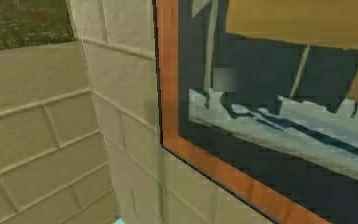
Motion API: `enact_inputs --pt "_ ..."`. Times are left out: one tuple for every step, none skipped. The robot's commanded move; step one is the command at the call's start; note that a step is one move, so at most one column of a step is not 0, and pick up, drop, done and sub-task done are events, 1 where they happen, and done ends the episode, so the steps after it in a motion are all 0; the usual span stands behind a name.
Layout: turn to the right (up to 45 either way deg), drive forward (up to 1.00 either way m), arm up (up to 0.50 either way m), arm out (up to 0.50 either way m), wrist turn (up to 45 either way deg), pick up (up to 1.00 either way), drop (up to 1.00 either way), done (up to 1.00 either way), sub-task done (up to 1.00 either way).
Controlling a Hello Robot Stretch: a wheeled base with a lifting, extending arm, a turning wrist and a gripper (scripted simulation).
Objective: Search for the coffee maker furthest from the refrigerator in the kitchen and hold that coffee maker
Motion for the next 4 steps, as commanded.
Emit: enact_inputs --pt "-45.0 0.00 0.00 0.00 0.0 0.00 0.00 0.00 0.00" --pt "-45.0 0.00 0.00 0.00 0.0 0.00 0.00 0.00 0.00" --pt "-12.0 0.00 0.00 0.00 0.0 0.00 0.00 0.00 0.00" --pt "0.0 0.20 0.00 0.00 0.0 0.00 0.00 0.00 0.00"
